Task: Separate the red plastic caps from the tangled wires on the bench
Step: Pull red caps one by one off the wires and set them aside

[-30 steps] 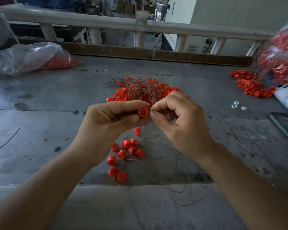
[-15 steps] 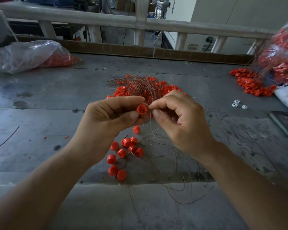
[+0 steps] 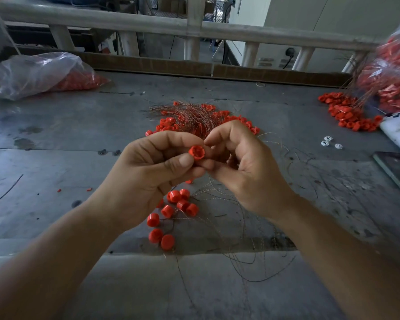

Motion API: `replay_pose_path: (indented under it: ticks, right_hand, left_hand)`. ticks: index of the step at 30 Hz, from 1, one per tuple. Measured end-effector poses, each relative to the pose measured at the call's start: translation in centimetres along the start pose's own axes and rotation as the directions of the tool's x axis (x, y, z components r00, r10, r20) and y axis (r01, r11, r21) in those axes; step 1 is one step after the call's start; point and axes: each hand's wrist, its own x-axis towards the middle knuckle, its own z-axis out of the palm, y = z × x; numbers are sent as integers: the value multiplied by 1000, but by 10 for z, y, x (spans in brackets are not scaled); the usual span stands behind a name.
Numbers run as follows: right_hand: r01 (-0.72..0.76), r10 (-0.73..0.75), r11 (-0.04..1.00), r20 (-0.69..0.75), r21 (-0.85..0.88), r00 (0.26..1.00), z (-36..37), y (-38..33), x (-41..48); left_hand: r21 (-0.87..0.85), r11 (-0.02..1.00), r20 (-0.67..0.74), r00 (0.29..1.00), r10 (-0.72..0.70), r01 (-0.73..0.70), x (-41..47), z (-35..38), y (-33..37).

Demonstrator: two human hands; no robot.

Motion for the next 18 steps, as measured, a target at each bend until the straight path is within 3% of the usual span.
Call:
replay_pose_path:
  ticks: [3,6,11,18]
  right_hand:
    - [7,-4,999,47,-49,999,-2,4,1]
    - [-17,28,973,45,-230,999,-13,14,4]
    - [-126,83,912,-127,-390,988,-40,36,12]
    - [-236,203,942,-154,-240,967,-62,43,15]
  left_hand:
    - [-52,999,-9,1000,10,-10,1,-2,1]
    - [-119,991,-66,997,50,-58,2,-8,6]
    - [-186,978,-110,991,72,-91,3,-15,10]
    - [-223,972,-96,994,57,-77,2,-15,9]
